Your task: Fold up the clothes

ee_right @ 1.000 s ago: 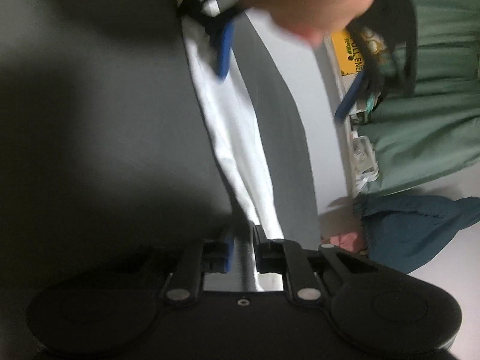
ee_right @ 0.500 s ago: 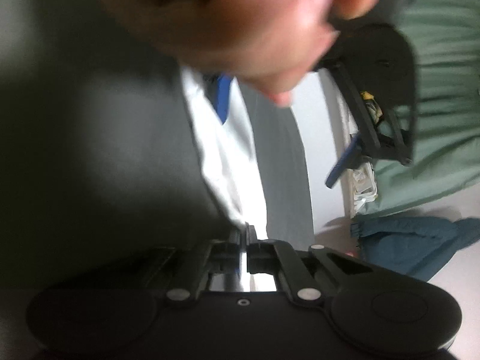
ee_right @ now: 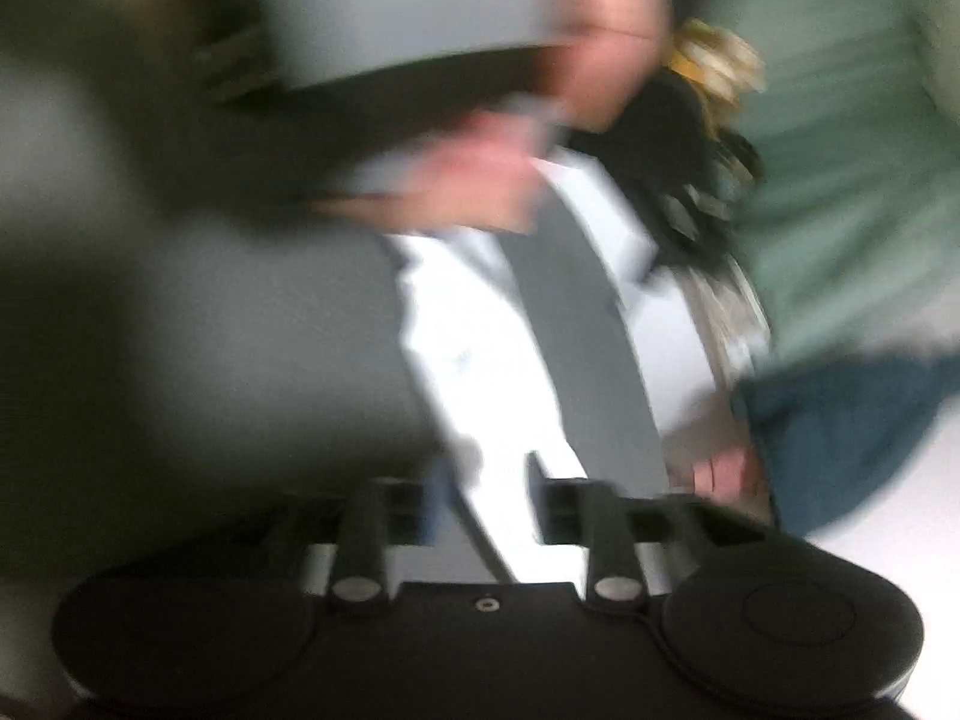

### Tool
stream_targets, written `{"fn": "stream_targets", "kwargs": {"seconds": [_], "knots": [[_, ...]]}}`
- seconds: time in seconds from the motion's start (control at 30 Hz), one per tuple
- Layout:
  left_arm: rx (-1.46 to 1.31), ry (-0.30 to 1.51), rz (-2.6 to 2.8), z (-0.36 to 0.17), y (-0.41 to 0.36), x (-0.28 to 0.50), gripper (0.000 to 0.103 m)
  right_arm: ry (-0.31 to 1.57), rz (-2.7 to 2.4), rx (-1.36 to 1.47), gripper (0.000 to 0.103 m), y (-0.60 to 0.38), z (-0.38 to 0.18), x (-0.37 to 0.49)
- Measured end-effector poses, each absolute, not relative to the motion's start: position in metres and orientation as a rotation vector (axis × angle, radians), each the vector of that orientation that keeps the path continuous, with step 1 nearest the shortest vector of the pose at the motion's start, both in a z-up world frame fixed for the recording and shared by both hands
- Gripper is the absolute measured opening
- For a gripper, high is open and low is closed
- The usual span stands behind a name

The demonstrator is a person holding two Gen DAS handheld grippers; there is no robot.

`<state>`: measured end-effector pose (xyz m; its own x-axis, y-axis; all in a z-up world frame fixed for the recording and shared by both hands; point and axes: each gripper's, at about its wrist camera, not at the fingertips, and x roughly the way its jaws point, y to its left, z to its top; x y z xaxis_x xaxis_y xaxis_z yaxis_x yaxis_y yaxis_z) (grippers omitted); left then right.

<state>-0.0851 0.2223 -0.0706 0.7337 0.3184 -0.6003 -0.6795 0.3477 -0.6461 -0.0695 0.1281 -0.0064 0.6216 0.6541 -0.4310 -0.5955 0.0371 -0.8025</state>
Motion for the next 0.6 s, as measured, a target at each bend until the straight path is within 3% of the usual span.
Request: {"fn": "stream_targets", "kwargs": {"seconds": [0.3, 0.47, 0.53, 0.57, 0.6], "knots": [[-1.000, 0.422, 0.686, -0.061, 0.227, -0.081, 0.103, 0.209, 0.752, -1.216, 0.048, 0.101, 0.014, -0.009], [-0.998, 0.426, 0.686, -0.061, 0.229, -0.078, 0.103, 0.491, 0.724, -0.852, 0.048, 0.096, 0.028, 0.013], [-0.993, 0.430, 0.683, -0.060, 0.229, -0.078, 0.103, 0.528, 0.689, -0.788, 0.032, 0.096, 0.027, 0.020], [-0.990, 0.431, 0.682, -0.060, 0.230, -0.078, 0.103, 0.540, 0.669, -0.775, 0.007, 0.096, 0.026, 0.024], [-0.994, 0.430, 0.679, -0.060, 0.230, -0.079, 0.103, 0.551, 0.655, -0.773, 0.006, 0.092, 0.023, 0.023]]}}
